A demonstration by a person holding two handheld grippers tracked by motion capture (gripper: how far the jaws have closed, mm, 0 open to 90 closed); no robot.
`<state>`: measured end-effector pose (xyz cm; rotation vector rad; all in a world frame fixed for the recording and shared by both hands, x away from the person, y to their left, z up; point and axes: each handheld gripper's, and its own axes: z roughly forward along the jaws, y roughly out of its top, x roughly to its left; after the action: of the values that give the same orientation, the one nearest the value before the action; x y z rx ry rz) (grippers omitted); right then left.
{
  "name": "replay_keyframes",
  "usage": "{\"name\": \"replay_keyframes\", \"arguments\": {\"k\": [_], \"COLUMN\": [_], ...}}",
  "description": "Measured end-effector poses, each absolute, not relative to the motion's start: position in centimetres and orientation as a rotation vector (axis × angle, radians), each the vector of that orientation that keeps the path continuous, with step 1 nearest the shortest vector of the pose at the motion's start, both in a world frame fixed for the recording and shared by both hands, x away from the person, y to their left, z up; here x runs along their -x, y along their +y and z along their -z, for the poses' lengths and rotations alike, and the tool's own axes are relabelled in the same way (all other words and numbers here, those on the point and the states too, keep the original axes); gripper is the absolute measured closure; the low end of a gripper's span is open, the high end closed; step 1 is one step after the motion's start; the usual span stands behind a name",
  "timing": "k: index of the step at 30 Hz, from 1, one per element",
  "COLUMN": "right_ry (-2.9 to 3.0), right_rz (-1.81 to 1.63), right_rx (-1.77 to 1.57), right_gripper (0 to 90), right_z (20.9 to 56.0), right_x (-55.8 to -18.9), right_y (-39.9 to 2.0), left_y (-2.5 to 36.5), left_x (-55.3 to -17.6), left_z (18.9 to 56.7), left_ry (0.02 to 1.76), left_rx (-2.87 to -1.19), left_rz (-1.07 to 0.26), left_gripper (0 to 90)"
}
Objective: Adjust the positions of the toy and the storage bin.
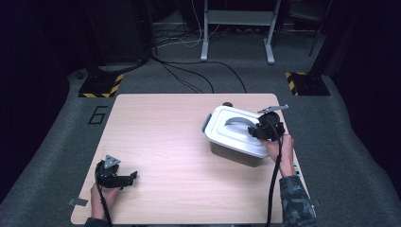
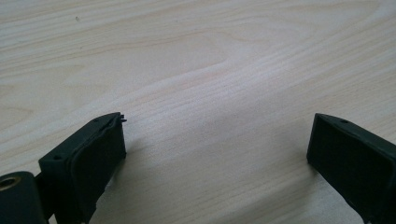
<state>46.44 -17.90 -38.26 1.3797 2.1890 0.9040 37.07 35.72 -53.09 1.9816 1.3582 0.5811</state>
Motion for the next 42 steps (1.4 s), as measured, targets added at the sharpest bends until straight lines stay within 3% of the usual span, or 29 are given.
{"name": "replay_keyframes", "arguments": {"k": [11, 15, 20, 24, 28, 42], "right_ry": [2.232, 2.254, 2.265, 2.283, 2.285, 2.259], "right_rz": [-0.960, -0.981, -0.997, -1.005, -0.983, -1.020], "right_rx": [-1.389, -1.316, -1.219, -1.185, -1.192, -1.257], "right_gripper": [60.2, 51.0, 47.9, 51.0, 61.3, 64.3], "right_z": [38.2, 38.0, 37.4, 37.2, 37.0, 37.2], "right_x": [-43.3, -43.0, -43.8, -44.9, -45.3, -44.1], "right_y": [-18.1, -17.7, -16.8, -16.0, -15.8, -14.7], "left_y": [35.7, 35.7, 35.7, 35.7, 35.7, 35.7], "left_x": [-37.1, -37.1, -37.1, -37.1, -37.1, -37.1], "left_z": [53.1, 53.1, 53.1, 53.1, 53.1, 53.1], "left_ry": [1.359, 1.360, 1.362, 1.362, 1.362, 1.361], "left_rx": [-1.977, -1.978, -1.978, -1.978, -1.978, -1.978], "left_rz": [-0.585, -0.583, -0.580, -0.580, -0.580, -0.581], "left_gripper": [4.1, 4.1, 4.1, 4.1, 4.1, 4.1]}}
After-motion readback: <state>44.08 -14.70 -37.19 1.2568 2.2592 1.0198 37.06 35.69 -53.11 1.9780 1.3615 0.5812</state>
